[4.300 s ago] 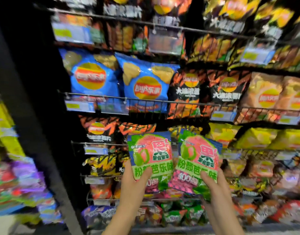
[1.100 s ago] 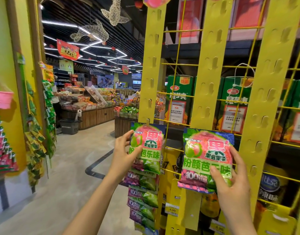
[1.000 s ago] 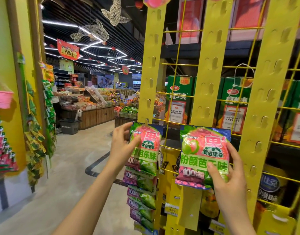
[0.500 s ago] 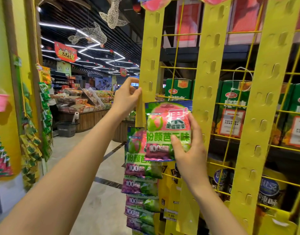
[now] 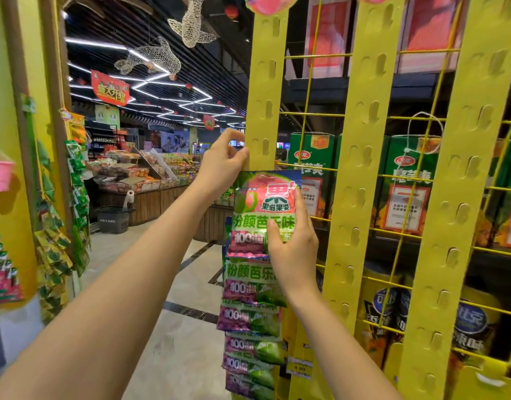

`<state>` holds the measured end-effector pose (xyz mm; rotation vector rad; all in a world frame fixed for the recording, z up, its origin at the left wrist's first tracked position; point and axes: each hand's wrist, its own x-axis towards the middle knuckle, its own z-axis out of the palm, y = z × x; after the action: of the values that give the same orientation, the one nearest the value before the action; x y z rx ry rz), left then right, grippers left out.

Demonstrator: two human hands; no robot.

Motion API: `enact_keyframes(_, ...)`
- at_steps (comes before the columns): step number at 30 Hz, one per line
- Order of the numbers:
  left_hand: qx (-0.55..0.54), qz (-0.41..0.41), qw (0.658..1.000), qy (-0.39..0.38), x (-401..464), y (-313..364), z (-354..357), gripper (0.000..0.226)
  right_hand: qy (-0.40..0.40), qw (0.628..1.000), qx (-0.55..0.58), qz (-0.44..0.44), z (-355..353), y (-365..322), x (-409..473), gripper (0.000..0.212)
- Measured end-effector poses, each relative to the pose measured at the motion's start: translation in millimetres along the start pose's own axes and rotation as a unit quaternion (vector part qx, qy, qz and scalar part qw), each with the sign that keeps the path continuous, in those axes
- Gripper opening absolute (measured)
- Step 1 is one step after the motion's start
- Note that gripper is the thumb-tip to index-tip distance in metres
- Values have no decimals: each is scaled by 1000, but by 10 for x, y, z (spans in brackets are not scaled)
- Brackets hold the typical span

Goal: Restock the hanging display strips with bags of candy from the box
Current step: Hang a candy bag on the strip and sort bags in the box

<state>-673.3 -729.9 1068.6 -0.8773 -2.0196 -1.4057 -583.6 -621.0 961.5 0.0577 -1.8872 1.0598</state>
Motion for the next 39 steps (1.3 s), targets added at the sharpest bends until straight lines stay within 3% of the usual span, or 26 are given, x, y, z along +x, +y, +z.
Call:
enact_keyframes(11,35,21,998,47,-59,33,35,20,-12,999,-24,22,57,26,-167,64)
enact_keyframes(18,82,50,991,94,-88,35,72,22,-10,988,-149,34,37,35,-184,67)
enact_keyframes(21,113,51,986,112,-109,43,80,23,-12,979,-203,11,-8,3,-187,66)
enact_keyframes(25,182,76,969,149,-187,66,78,26,28,973,-224,-38,-178,-55,-168,50)
enact_keyframes(30,247,200,944,87,-403,165,191,25,119,910,-376,-127,-706,-58,-31,35)
enact_keyframes(36,333,320,887,11,-793,446,774,20,134,840,-518,-88,-1587,76,-71,34)
enact_keyframes(39,325,352,877,-32,-1076,617,1161,21,125,810,-571,-50,-2034,179,-214,34)
